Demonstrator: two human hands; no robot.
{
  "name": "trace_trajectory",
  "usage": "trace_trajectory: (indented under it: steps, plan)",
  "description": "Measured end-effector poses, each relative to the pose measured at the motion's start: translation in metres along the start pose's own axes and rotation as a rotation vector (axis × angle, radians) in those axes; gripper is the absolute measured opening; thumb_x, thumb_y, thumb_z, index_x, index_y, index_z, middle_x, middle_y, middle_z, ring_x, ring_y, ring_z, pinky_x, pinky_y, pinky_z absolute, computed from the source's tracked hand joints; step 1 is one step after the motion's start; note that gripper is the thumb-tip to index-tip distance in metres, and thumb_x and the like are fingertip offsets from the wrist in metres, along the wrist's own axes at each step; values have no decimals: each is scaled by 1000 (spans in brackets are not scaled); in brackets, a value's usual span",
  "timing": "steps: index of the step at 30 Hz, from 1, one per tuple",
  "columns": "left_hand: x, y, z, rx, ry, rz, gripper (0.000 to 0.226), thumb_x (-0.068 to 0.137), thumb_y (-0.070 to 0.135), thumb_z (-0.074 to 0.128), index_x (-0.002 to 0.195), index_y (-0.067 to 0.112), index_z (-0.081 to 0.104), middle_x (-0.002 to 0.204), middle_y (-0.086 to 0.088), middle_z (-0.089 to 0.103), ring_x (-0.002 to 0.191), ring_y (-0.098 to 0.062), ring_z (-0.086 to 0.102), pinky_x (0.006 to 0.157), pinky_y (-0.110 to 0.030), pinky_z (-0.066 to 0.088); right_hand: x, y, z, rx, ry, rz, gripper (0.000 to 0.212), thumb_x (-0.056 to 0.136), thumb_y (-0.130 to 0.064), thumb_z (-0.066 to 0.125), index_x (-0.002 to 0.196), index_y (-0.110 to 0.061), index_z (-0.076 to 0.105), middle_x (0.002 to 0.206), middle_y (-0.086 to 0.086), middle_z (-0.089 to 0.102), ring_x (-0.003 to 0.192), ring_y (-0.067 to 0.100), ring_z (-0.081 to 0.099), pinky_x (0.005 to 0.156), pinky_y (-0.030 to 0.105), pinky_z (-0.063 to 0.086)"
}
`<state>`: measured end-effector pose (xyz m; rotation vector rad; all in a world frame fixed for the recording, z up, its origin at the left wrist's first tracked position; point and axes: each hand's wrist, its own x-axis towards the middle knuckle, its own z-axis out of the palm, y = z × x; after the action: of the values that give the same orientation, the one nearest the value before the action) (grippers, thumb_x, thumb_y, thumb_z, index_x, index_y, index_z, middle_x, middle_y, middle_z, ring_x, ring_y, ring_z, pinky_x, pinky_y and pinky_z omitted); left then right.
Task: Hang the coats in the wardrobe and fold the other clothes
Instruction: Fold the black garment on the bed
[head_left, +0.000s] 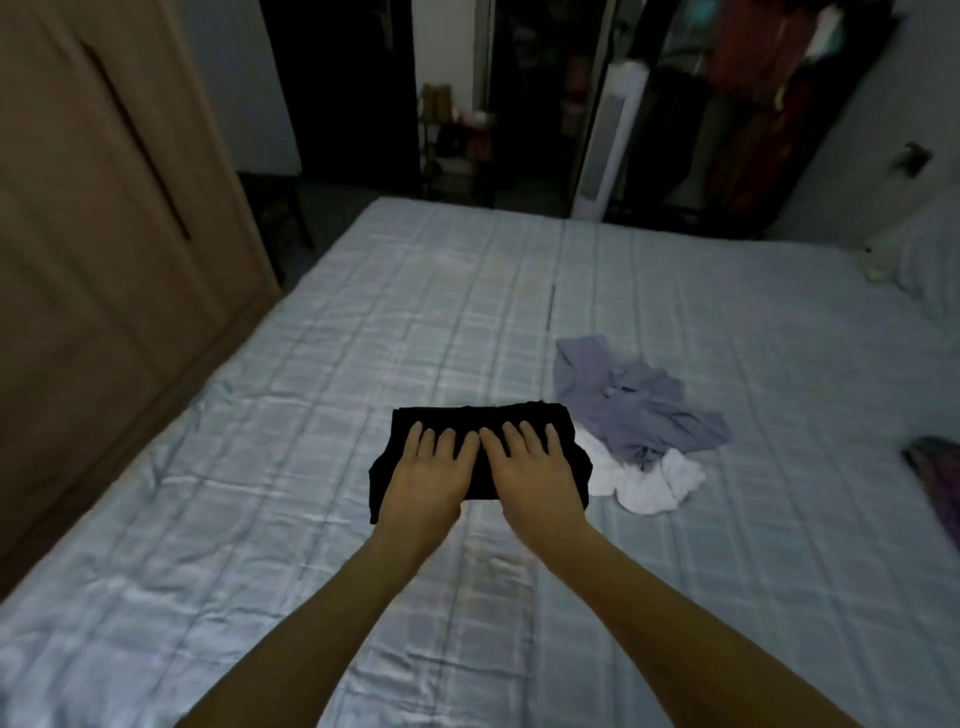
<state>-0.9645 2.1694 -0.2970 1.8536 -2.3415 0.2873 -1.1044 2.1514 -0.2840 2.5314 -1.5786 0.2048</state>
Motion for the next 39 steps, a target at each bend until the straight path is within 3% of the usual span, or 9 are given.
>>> trace_trajectory:
  steps: [7,12,15,17,22,26,29,35,39]
  plan:
    - [-69,-65,-121,108,38,-221,78,53,-1,78,125,8,48,104,-19,64,86,-38,62,79,-48,52,19,-87,-105,-17,91,-241,83,54,-9,86,131,-10,54,127,21,59,120,37,54,101,57,39]
    - [-122,-102,-193,229,35,-394,86,51,1,80,128,9,42,107,-20,64,87,-40,63,72,-47,54,26,-149,-164,41,207,-392,80,62,-9,82,135,-11,50,133,20,54,125,36,50,100,58,39]
    - [-160,-112,-234,284,20,-497,91,51,7,85,130,12,40,109,-19,64,89,-41,63,68,-46,55,22,-185,-195,61,234,-540,76,78,-8,69,145,-11,33,146,20,38,137,36,35,108,59,28]
    - [-185,-119,-265,322,25,-584,92,53,12,86,132,14,39,111,-19,63,91,-41,63,67,-47,55,18,-213,-216,113,306,-591,77,70,-8,76,140,-11,43,139,19,48,130,35,44,102,58,37]
    - [-265,-133,-343,462,57,-818,73,90,19,53,149,18,12,144,-18,33,127,-42,37,101,-53,37,-2,-300,-268,270,414,-816,85,51,-8,88,129,-5,54,126,20,59,117,37,57,89,59,48]
    - [-337,-147,-390,577,71,-968,74,77,20,72,141,11,36,129,-20,53,113,-42,55,89,-53,50,-24,-376,-309,374,499,-999,93,47,-15,92,129,-4,52,125,19,60,117,37,57,88,59,47]
    - [-396,-158,-416,644,48,-1076,78,58,18,85,128,5,54,113,-19,65,97,-38,65,75,-48,57,-48,-438,-334,445,557,-1122,84,52,-12,90,128,-4,55,123,19,61,115,37,58,87,60,49]
    - [-501,-201,-437,727,90,-1219,73,59,21,87,124,5,59,111,-17,67,96,-35,67,73,-45,58,-90,-551,-361,497,613,-1283,74,63,-13,85,130,-5,54,126,17,60,119,34,56,89,57,50]
    - [-558,-245,-444,699,100,-1285,83,40,14,90,119,6,64,108,-15,69,93,-33,69,70,-44,59,-103,-626,-368,470,620,-1323,78,60,-15,86,130,-6,53,126,17,60,118,34,57,88,56,51]
